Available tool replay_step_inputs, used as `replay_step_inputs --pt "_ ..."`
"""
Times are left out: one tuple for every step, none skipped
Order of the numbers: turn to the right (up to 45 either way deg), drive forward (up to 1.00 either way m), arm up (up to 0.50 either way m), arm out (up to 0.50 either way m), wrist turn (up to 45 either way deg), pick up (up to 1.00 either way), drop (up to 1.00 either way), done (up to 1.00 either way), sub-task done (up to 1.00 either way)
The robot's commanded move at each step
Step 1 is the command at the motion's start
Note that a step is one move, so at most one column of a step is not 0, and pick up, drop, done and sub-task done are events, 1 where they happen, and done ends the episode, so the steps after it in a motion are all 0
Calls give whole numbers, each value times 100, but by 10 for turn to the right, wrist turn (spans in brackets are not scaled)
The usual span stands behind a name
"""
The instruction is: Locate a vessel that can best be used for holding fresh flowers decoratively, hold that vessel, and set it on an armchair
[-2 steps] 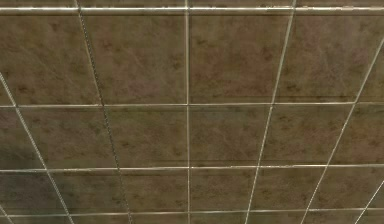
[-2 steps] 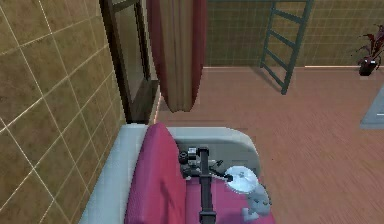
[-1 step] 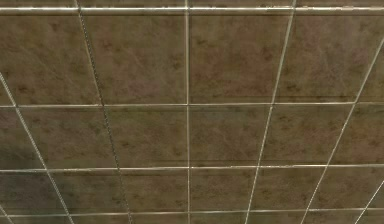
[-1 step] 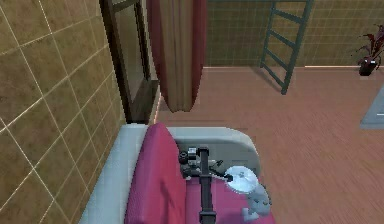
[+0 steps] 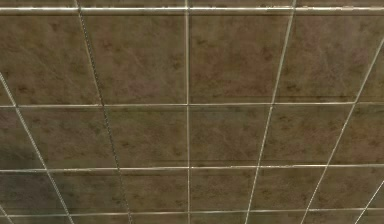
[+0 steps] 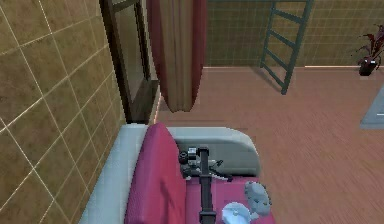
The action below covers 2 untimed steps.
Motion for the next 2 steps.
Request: replay_step_inputs --pt "0 0 10 0 0 0 0 0 0" --pt "0 0 0 -8 0 0 0 0 0"
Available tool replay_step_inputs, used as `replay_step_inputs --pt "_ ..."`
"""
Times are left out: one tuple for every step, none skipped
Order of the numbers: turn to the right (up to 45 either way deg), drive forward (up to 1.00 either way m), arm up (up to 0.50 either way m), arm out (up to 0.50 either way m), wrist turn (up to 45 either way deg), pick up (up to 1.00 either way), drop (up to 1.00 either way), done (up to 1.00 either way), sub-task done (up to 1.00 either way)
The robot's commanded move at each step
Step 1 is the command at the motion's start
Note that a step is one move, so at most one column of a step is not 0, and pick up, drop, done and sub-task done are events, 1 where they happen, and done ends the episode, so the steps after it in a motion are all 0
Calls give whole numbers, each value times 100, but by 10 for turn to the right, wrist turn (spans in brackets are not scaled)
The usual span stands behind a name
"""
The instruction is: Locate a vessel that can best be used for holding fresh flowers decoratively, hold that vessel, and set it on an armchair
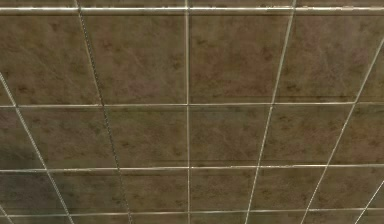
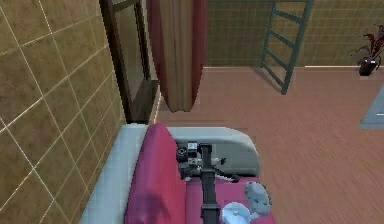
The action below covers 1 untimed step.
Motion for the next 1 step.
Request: replay_step_inputs --pt "0 0 0 0 0 0 0 100 0"
